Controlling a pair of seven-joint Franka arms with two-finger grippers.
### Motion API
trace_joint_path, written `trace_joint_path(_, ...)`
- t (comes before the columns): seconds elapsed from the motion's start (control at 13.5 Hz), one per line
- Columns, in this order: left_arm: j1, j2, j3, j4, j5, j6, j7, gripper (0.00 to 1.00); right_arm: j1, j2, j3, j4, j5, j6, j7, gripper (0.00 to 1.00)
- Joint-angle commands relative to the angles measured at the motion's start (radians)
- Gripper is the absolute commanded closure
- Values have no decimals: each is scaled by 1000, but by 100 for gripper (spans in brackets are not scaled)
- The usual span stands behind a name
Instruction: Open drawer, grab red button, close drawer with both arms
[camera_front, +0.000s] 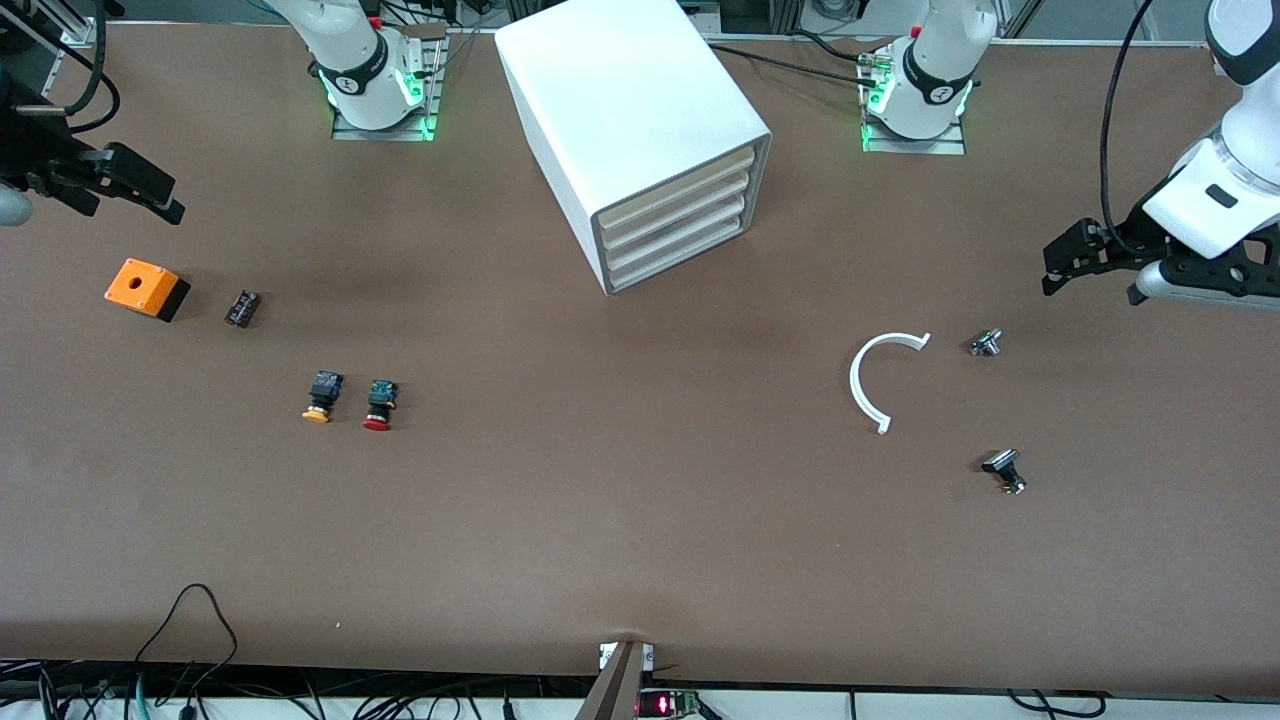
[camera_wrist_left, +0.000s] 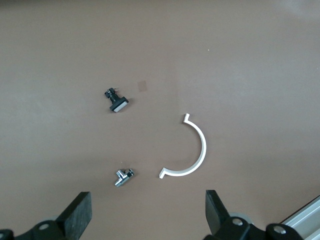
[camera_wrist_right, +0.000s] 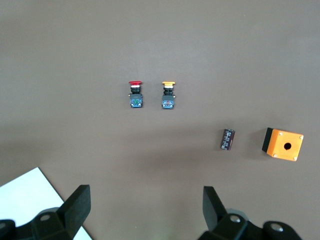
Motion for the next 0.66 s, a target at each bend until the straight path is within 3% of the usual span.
trace_joint_path(0.0,-13,6,6,42,2,-108,-46,0,-8,-19,17,-4,-3,3,30,1)
trace_joint_path(0.59,-16,20,2,75,5,-156,-75,0,-8,-6,16,26,2,-8,-41,1)
